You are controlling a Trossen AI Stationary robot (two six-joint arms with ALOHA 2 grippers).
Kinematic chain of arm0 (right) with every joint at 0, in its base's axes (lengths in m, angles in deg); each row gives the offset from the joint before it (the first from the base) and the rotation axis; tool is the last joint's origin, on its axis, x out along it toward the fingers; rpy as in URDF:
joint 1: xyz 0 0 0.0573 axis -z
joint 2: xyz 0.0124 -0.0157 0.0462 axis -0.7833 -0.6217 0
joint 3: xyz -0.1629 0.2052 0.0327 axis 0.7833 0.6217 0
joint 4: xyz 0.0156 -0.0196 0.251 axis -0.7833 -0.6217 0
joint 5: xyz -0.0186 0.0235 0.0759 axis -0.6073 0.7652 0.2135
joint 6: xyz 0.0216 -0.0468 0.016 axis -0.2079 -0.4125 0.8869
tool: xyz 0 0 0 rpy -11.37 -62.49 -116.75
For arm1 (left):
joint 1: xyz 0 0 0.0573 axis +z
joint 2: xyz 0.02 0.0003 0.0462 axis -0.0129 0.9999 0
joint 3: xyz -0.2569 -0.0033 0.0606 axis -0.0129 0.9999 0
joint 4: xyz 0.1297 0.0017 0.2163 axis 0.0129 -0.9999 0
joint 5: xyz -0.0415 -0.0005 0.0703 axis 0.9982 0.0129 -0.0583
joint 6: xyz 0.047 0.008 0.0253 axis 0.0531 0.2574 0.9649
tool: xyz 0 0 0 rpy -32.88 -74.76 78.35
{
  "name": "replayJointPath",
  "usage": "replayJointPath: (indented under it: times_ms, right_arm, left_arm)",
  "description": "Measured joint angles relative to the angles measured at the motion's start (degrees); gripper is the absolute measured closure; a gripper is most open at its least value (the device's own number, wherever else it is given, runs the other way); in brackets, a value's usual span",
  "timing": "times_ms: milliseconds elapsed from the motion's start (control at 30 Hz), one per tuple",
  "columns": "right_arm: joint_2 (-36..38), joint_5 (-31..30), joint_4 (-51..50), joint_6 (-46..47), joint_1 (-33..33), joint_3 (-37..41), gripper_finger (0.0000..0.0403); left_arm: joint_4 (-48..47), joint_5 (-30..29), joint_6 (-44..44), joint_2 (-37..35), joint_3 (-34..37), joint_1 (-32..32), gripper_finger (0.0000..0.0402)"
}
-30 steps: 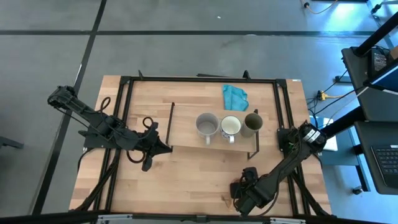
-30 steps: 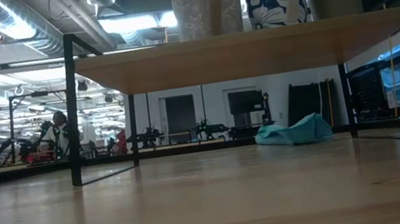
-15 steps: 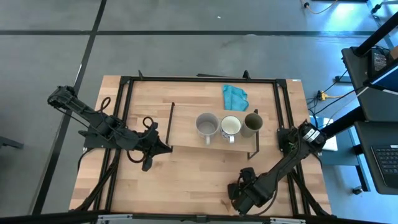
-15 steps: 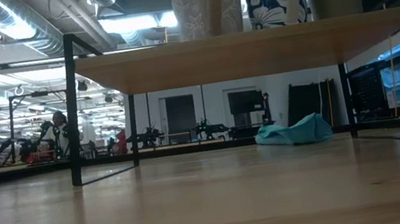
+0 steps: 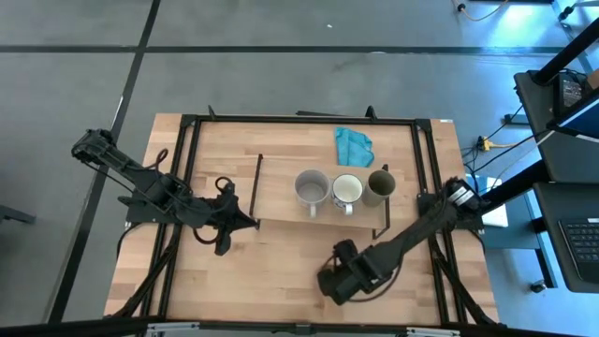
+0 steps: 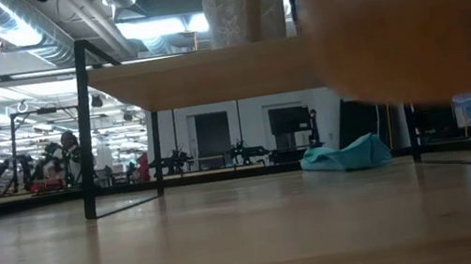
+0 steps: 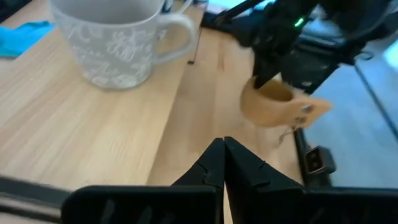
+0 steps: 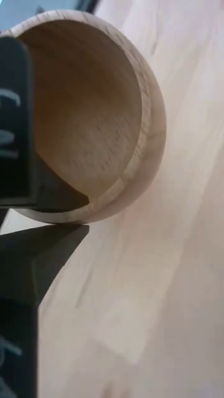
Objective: Stack small to large cups/mugs on shelf
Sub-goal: Put the brown wooden mug on the shelf
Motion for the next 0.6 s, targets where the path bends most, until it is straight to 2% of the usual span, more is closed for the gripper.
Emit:
replayJointPath:
  times_ms: [233,600]
  right_arm:
    - [0.04,-1.74,-6.03,-12.32,4.71,-8.05,0.0371]
    - [-3.81,1.06,2.07,-19.12,9.65,-7.81,0.0369]
  left_arm:
    - [-1.02,-0.97,-0.13,0.0,0.02,0.0,0.0401]
    - [-0.99,-1.45,-0.11,0.0,0.02,0.0,0.0401]
